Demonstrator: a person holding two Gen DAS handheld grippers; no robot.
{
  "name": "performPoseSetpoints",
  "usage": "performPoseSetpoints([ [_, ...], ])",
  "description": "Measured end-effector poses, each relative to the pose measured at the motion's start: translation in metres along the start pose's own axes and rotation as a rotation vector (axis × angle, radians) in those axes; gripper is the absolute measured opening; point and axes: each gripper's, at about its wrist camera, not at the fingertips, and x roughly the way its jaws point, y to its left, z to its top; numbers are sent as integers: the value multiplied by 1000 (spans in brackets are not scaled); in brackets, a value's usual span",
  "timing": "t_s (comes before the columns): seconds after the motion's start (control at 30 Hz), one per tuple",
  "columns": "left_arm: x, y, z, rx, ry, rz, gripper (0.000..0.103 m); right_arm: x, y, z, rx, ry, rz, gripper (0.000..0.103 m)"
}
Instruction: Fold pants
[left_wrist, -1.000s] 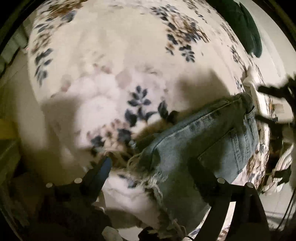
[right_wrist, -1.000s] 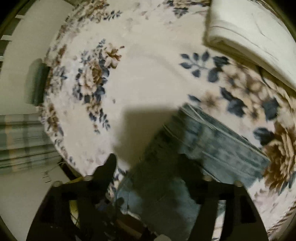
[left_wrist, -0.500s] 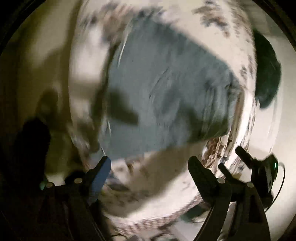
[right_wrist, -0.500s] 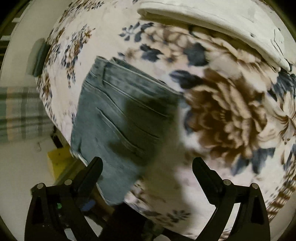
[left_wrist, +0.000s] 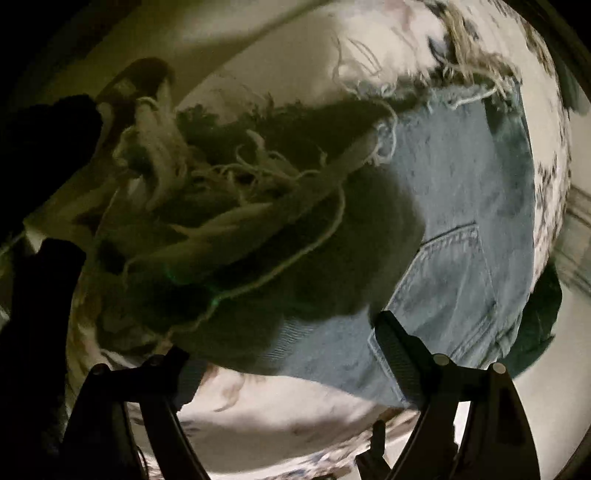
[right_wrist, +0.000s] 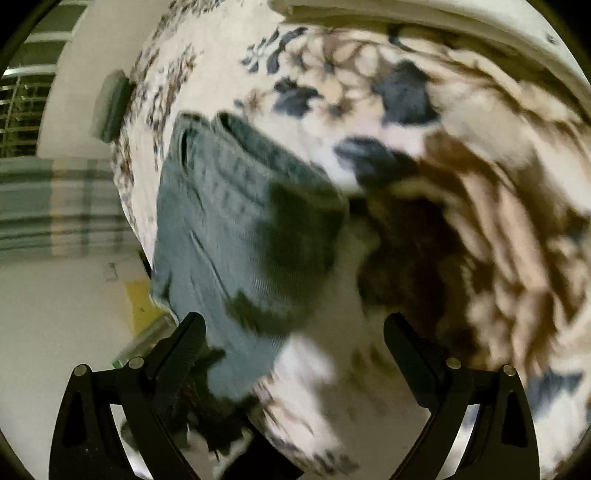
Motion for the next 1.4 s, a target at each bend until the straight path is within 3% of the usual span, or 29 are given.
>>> performPoseSetpoints([
  [0.1,-7,-12,-5,40,-69,35,48,9,-1,13,19,-39,43,95],
  [0.17,-11,-19,-8,88,-92,37,32,17,2,19,15,-44,55,70],
  [0.23,-17,-26,-7,128,-107,14,23,26,8,22,0,-51,30,65],
  [0.27,-21,-32,-5,148,-111,2,19,28,11,23,-6,-62,24,57],
  [0.37,-27,-33,1,177,-108,-67,19,27,10,20,8,-93,58,46],
  [0.43,-22,-18,5,177,-87,-105,23,24,4,18,25,-94,114,46],
  [0.53,-11,-5,13,112,-67,-219,41,29,-17,21,91,-29,199,52],
  [0.57,-13,-9,12,117,-70,-241,54,31,-24,22,109,-8,220,57],
  [0.6,-13,-14,12,138,-78,-244,61,34,-29,22,114,0,235,57],
  [0.67,-13,-20,10,167,-95,-214,62,38,-30,23,98,11,252,63],
  [0.77,-12,-16,5,154,-119,-202,62,45,-27,25,87,2,261,64],
  [0.83,-12,-14,0,148,-132,-181,43,45,-21,26,87,-30,257,59],
  [0.87,-15,-11,-4,147,-139,-165,22,46,-16,25,83,-41,244,54],
  [0.93,-18,-6,-4,157,-134,-173,21,42,-9,25,77,-66,235,43],
  [1.07,-36,-2,-12,202,-145,-184,19,31,2,20,77,-99,215,34],
  [1.4,-115,-64,-24,399,-187,-209,18,-24,37,0,145,-149,267,28],
])
